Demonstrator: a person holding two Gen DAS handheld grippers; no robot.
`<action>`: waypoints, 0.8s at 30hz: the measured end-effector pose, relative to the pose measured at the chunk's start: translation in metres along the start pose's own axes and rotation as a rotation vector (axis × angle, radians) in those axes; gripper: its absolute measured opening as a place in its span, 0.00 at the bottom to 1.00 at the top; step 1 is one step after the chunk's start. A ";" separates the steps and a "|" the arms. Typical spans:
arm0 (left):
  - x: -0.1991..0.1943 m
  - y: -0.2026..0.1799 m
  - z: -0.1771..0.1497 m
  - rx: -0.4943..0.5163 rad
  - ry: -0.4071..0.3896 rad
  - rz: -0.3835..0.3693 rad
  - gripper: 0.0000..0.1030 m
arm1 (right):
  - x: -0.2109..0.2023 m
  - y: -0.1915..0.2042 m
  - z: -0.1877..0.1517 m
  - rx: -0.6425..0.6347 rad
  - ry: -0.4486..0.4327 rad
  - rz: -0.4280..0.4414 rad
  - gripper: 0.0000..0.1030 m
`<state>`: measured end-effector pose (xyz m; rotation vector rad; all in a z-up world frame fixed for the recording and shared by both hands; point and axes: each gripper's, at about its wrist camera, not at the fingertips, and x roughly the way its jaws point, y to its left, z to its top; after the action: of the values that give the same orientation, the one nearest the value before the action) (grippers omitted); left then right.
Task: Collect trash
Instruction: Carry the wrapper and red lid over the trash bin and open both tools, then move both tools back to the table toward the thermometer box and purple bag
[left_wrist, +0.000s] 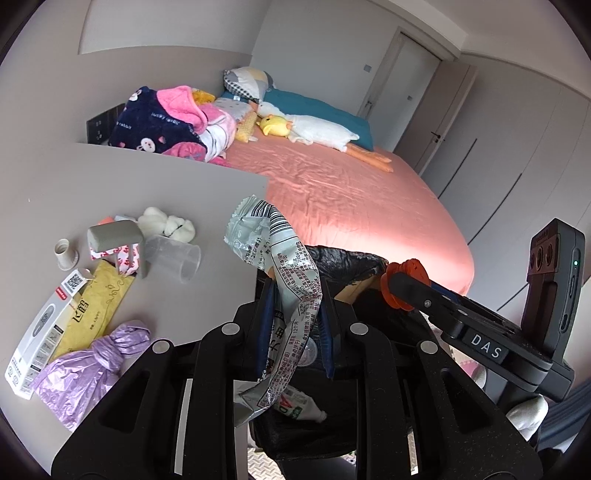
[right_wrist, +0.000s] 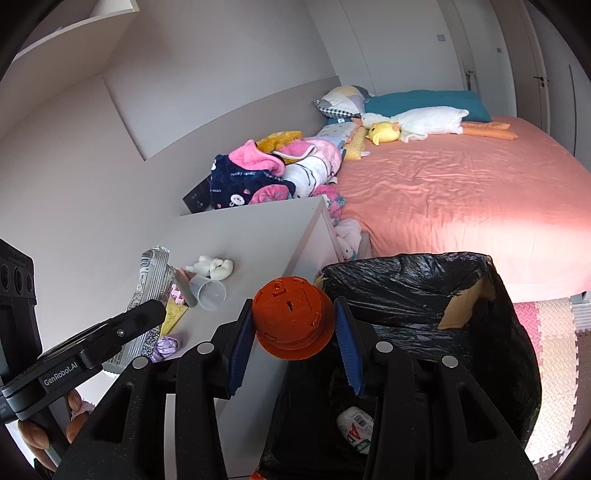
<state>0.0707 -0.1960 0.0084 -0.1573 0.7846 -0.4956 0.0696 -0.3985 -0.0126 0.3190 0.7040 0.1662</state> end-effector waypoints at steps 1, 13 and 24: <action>0.003 -0.003 0.001 0.007 0.006 -0.007 0.21 | -0.001 -0.004 0.000 0.006 -0.002 -0.006 0.43; 0.043 -0.033 0.001 0.051 0.108 -0.132 0.95 | -0.027 -0.058 0.010 0.160 -0.092 -0.140 0.72; 0.039 -0.029 0.003 0.048 0.086 -0.108 0.94 | -0.040 -0.070 0.013 0.192 -0.150 -0.184 0.76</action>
<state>0.0856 -0.2405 -0.0048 -0.1347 0.8503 -0.6260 0.0509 -0.4771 -0.0027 0.4438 0.5980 -0.1000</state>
